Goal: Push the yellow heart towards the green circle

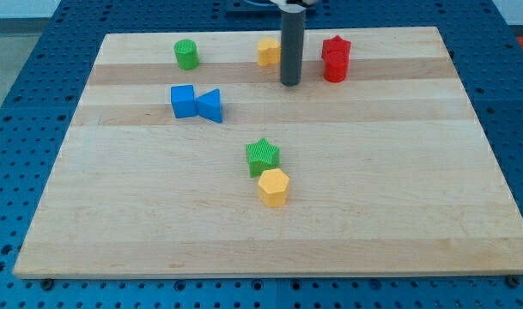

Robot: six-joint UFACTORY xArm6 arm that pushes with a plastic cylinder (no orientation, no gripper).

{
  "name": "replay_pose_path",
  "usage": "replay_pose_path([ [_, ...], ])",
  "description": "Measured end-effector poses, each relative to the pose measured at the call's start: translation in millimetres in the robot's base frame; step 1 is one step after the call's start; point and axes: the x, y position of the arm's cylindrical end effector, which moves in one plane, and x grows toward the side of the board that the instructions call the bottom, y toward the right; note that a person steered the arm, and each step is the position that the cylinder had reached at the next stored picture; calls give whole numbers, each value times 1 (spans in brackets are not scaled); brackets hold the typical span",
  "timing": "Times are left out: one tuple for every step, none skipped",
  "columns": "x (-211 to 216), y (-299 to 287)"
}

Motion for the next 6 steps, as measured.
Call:
replay_pose_path([
  [-7, -1],
  [-10, 6],
  [-11, 6],
  [-32, 16],
  [-69, 20],
  [-63, -30],
])
